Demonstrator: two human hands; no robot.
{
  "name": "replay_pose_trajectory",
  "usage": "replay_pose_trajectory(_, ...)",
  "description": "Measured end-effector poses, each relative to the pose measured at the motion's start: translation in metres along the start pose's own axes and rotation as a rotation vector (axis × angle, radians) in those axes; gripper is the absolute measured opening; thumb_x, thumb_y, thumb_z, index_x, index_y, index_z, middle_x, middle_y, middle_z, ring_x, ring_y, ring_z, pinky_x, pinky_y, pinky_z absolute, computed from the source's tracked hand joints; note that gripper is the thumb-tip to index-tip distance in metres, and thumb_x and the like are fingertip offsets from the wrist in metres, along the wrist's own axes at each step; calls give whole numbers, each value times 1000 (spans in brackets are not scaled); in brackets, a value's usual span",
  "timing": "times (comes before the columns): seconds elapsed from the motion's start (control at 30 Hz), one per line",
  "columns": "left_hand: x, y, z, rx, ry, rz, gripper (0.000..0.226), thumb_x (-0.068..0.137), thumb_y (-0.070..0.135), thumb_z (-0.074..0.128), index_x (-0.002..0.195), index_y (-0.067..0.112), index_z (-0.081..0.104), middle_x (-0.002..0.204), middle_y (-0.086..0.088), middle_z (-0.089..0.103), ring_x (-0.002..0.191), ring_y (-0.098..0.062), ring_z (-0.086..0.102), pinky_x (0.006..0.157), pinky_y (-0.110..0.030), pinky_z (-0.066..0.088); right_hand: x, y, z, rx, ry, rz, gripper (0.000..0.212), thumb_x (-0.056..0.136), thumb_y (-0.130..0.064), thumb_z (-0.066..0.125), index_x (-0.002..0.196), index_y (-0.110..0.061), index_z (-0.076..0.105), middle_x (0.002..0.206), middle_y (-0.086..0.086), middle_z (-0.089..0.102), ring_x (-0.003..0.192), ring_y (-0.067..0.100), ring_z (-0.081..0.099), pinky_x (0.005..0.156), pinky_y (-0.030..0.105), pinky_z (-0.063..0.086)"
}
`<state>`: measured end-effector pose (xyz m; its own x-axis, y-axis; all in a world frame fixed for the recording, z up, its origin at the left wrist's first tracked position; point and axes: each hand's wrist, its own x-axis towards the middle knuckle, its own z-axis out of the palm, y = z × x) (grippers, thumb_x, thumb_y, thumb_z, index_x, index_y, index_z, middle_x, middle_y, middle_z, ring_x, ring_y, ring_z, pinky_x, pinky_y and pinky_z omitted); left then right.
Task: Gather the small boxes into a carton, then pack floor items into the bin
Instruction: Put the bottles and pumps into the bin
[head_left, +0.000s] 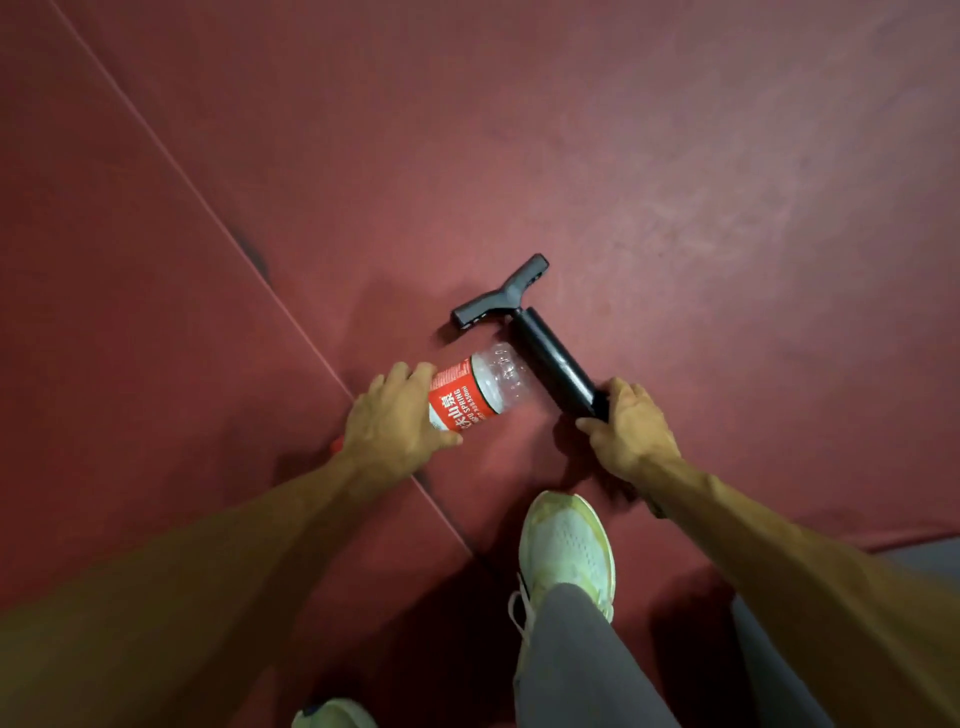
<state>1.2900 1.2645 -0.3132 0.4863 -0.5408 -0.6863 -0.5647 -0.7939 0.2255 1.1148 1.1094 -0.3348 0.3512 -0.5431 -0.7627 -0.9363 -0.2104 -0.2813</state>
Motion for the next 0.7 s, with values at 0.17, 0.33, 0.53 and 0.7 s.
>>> replay_pose_trajectory(0.17,-56,25,-48,-185,27,-27,78,54,50,84,113,16,45,106,-3,60,98,-26,58,83,-40,48,-65,-11,-42,246,32,95,40,90,-25,62,124,-6,54,117,14,64,108,31,60,79,27,40)
replay_pose_trajectory(0.33,-139,60,-106,-400,-24,-46,66,61,49,83,106,19,45,99,3,61,89,-18,60,78,-32,47,-159,-15,-81,515,129,125,36,88,-21,66,120,-9,55,107,7,64,89,21,59,77,28,44)
replay_pose_trajectory(0.53,-251,101,-154,-567,-103,-10,64,67,45,81,114,18,46,108,0,65,96,-17,64,88,-35,50,-291,6,-125,800,242,67,29,80,-10,73,104,-18,58,92,2,61,74,20,58,78,35,51)
replay_pose_trajectory(0.7,-318,146,-146,-489,-158,76,90,38,73,72,111,24,50,116,-3,58,98,-17,64,93,-41,51,-383,76,-138,877,329,52,29,82,-4,69,105,-20,61,86,-1,62,71,14,57,68,23,49)
